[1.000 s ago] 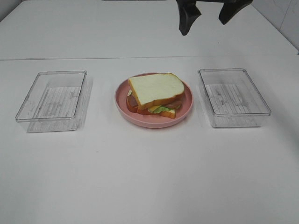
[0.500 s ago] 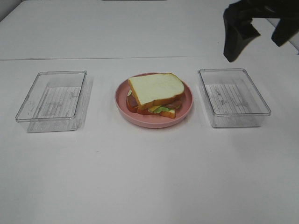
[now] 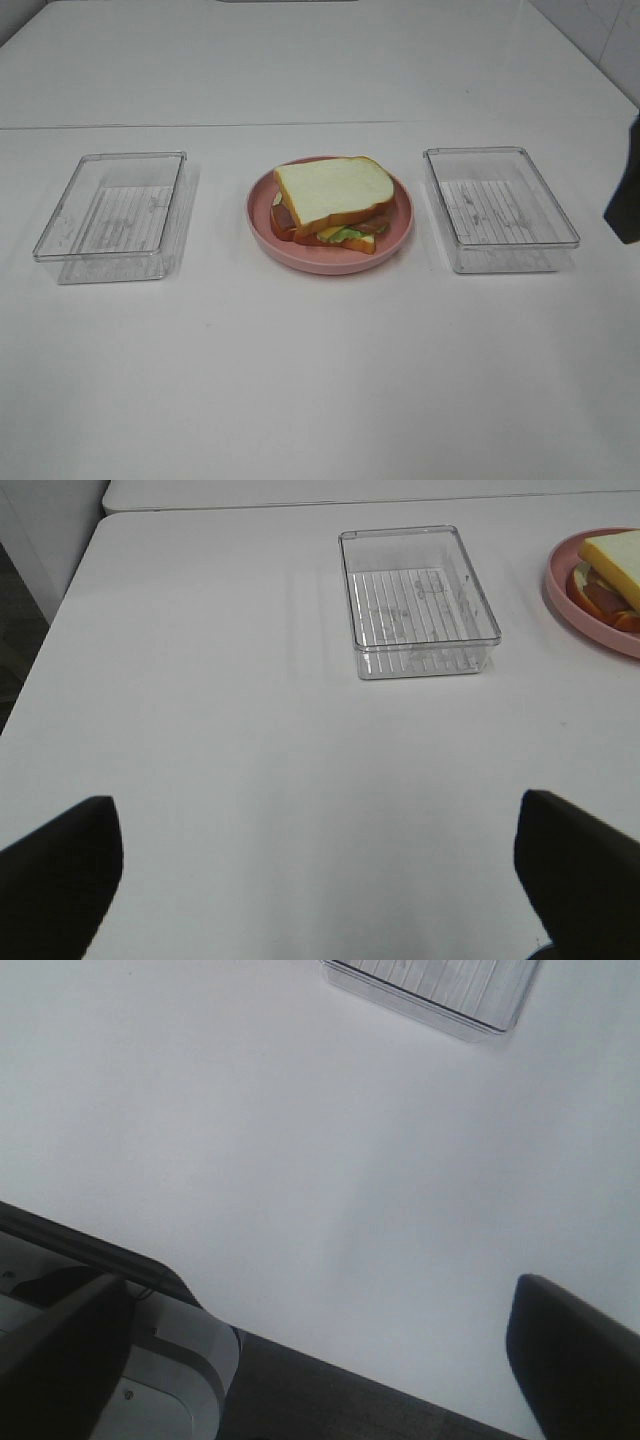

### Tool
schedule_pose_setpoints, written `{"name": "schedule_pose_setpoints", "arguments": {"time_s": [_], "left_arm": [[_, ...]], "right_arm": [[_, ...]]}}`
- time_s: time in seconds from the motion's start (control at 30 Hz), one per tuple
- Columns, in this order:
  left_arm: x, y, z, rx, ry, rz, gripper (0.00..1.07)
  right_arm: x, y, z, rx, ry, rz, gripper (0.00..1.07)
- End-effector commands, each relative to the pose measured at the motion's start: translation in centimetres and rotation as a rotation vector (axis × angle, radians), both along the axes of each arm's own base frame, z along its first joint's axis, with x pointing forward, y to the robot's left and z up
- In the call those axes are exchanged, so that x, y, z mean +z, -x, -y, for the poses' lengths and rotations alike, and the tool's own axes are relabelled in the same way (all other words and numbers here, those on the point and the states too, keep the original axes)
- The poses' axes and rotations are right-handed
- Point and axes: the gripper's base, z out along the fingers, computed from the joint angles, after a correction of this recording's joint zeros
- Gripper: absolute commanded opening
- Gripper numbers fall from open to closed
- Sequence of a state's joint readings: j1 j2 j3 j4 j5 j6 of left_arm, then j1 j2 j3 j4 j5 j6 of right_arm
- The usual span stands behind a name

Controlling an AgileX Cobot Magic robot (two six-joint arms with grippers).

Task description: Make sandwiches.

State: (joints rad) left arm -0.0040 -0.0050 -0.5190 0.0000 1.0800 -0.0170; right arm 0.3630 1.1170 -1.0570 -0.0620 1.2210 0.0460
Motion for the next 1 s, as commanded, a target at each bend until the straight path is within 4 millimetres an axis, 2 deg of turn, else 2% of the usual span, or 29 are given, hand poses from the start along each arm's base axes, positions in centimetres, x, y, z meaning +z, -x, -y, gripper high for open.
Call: {"name": "schedule_pose_setpoints", "arguments": {"time_s": [0.03, 0.07, 0.17, 0.2, 0.23, 0.27, 0.3, 0.37, 0.43, 0.47, 0.5, 0.53, 0.57, 0.67, 0.77, 0.83, 1.0], "left_arm": [[0.0, 0.1, 0.0, 0.003, 0.002, 0.016, 1.00], [0.0, 0.1, 0.0, 0.003, 0.002, 0.016, 1.00], [0.0, 0.1, 0.0, 0.003, 0.002, 0.016, 1.00], [0.0, 0.1, 0.0, 0.003, 0.002, 0.016, 1.00], [0.0, 0.1, 0.0, 0.003, 0.002, 0.016, 1.00], [0.0, 0.1, 0.0, 0.003, 0.002, 0.016, 1.00], [0.0, 0.1, 0.0, 0.003, 0.002, 0.016, 1.00], [0.0, 0.1, 0.0, 0.003, 0.002, 0.016, 1.00], [0.0, 0.1, 0.0, 0.003, 0.002, 0.016, 1.00], [0.0, 0.1, 0.0, 0.003, 0.002, 0.016, 1.00], [0.0, 0.1, 0.0, 0.003, 0.002, 0.016, 1.00], [0.0, 0.1, 0.0, 0.003, 0.002, 0.016, 1.00], [0.0, 0.1, 0.0, 0.003, 0.002, 0.016, 1.00], [0.0, 0.1, 0.0, 0.003, 0.002, 0.016, 1.00], [0.0, 0.1, 0.0, 0.003, 0.002, 0.016, 1.00], [0.0, 0.1, 0.0, 0.003, 0.002, 0.016, 1.00], [0.0, 0.1, 0.0, 0.003, 0.002, 0.016, 1.00]], "right_arm": [[0.3, 4.1, 1.7, -0.011, 0.014, -0.029, 0.99], [0.7, 5.4, 2.2, -0.011, -0.001, 0.012, 0.99], [0.9, 6.6, 2.6, -0.012, -0.015, 0.050, 0.99], [1.3, 8.0, 3.1, -0.012, -0.033, 0.099, 0.99], [1.3, 8.0, 3.1, -0.012, -0.033, 0.099, 0.99], [1.5, 9.2, 3.6, -0.013, -0.046, 0.143, 0.99], [1.5, 9.2, 3.6, -0.013, -0.046, 0.143, 0.99], [1.6, 11.0, 4.3, -0.014, -0.068, 0.208, 0.99], [1.6, 11.6, 4.6, -0.014, -0.074, 0.228, 0.99], [1.1, 12.6, 5.0, -0.016, -0.078, 0.254, 0.99], [1.1, 12.6, 5.0, -0.016, -0.078, 0.254, 0.99], [0.6, 13.8, 5.6, -0.020, -0.079, 0.293, 0.99], [0.6, 13.8, 5.6, -0.020, -0.079, 0.293, 0.99], [-0.7, 15.8, 6.5, -0.068, -0.083, 0.347, 0.99], [-1.5, 16.6, 6.9, -0.119, -0.069, 0.373, 0.99], [-2.8, 17.8, 7.4, -0.194, -0.048, 0.418, 0.99], [-4.2, 18.7, 7.5, -0.253, -0.048, 0.477, 0.99]]}}
